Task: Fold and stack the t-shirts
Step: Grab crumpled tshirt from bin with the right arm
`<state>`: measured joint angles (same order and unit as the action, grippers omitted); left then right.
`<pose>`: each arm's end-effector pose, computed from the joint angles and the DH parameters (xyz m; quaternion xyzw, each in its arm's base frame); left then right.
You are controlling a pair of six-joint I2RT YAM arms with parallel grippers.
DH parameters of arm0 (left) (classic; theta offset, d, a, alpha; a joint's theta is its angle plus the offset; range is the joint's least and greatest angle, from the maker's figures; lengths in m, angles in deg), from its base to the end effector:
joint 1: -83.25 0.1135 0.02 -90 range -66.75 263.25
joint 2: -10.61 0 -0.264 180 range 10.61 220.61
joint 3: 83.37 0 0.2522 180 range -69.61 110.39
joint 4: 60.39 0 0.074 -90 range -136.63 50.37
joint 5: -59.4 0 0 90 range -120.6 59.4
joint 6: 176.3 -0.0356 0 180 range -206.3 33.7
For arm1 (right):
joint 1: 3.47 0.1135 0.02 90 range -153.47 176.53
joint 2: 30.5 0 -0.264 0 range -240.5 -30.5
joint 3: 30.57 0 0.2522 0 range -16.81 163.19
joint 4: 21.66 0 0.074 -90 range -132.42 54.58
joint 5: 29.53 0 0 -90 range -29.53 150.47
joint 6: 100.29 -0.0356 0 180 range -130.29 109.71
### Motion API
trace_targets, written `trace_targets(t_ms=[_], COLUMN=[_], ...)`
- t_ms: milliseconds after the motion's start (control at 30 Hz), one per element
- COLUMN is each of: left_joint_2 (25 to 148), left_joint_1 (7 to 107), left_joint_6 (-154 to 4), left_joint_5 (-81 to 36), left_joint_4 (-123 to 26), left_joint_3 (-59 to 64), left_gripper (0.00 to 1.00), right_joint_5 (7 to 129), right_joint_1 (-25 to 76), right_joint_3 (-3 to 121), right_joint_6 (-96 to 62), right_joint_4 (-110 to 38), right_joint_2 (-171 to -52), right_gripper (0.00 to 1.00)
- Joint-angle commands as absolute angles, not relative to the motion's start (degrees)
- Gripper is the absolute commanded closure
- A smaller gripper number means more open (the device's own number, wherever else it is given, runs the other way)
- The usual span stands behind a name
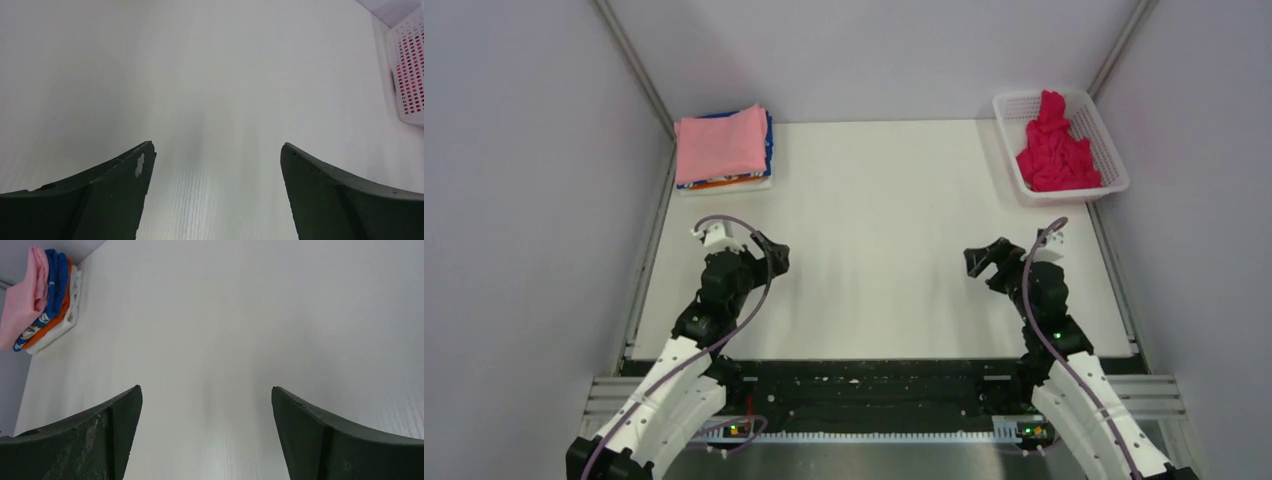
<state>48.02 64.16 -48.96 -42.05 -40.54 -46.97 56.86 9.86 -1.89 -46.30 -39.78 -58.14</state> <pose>0.1575 -0.0470 0.2307 -0.1858 0.8000 -0.1945 0.5363 0.1396 0.0308 0.2084 0.1764 0.7845 0.2249 0.5503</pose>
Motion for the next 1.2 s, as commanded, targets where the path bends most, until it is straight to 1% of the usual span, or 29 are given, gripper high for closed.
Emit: trace_targets(t_ms=[0,67,100,233,267,533,600,733,867,933,1000,1067,1167], left_joint_2=[48.1,47.9,47.9,48.1,48.4,50.8,51.7,54.0,56.4,57.9,59.5,61.2,63.4], left_joint_1=[64.1,64.1,64.1,64.1,64.1,64.1,64.1,64.2,64.1,64.1,64.1,64.1,64.2], left_joint_6=[-49.9,-50.1,-50.1,-50.1,-50.2,-50.3,-50.5,-50.6,-50.5,-50.7,-50.6,-50.5,-50.3], left_joint_5=[-43.6,-44.6,-44.9,-45.7,-45.9,-48.0,-49.2,-50.1,-50.9,-51.5,-51.5,-51.3,-51.1], left_joint_4=[-42.8,-42.9,-42.9,-43.4,-43.6,-44.3,-44.6,-44.3,-45.4,-46.1,-46.1,-46.1,-46.2], left_joint_3=[-45.3,-45.3,-45.2,-45.2,-45.3,-44.9,-44.7,-43.4,-42.8,-42.4,-41.3,-40.2,-39.5], left_gripper=[0.01,0.01,0.01,0.01,0.01,0.01,0.01,0.01,0.01,0.01,0.01,0.01,0.01], right_joint_5=[54.3,54.6,53.6,42.0,41.4,50.7,52.0,51.6,49.6,49.9,48.8,47.2,47.8], right_joint_1=[9.6,9.6,9.6,9.1,8.1,-8.8,-11.6,-15.4,-16.0,-16.0,-16.0,-16.0,-16.0], right_joint_3=[4.4,9.2,12.7,30.6,34.9,62.3,69.2,90.2,106.8,111.2,112.9,112.6,111.1], right_joint_6=[-43.9,-38.9,-35.9,-31.3,-30.3,-30.3,-30.1,-27.6,-23.7,-23.0,-23.0,-23.5,-23.8], right_joint_4=[-32.4,-30.1,-31.4,-41.7,-43.5,-47.8,-49.8,-61.2,-69.0,-70.2,-70.3,-70.2,-70.6], right_joint_2=[-62.8,-67.6,-71.3,-85.2,-89.2,-116.9,-124.3,-143.3,-158.5,-163.8,-167.2,-169.4,-172.2], right_gripper=[0.01,0.01,0.01,0.01,0.01,0.01,0.01,0.01,0.01,0.01,0.01,0.01,0.02])
